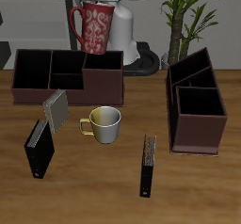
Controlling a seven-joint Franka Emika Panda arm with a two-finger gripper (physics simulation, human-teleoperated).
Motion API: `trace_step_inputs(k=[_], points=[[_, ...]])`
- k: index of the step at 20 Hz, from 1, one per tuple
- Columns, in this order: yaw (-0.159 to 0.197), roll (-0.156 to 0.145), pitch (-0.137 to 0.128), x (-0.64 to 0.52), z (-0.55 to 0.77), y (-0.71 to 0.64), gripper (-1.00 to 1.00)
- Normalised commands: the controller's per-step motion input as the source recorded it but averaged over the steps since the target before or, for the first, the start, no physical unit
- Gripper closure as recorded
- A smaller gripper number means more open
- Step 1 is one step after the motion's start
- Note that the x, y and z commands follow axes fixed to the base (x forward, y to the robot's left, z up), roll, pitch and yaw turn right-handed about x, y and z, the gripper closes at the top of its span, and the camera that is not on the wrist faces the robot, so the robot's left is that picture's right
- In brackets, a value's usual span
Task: Place the red mug into the back desk caddy's right compartment
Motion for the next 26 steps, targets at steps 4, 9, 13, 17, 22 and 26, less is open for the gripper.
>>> trace_step_inputs(k=[4, 9, 13, 17, 22, 26], points=[[0.035, -0.017, -0.065, -0.63, 0.01, 0.03, 1.00], [0.025, 0.015, -0.059, -0.68, 0.07, 0.06, 1.00], [0.020, 0.042, -0.013, -0.46, 0.02, -0.01, 1.00], [0.047, 0.032, -0.030, -0.44, -0.05, -0.03, 1.00], [0.024, -0.001, -0.010, -0.35, -0.05, -0.08, 1.00], [0.051, 0.039, -0.033, -0.45, 0.00, 0.02, 1.00]])
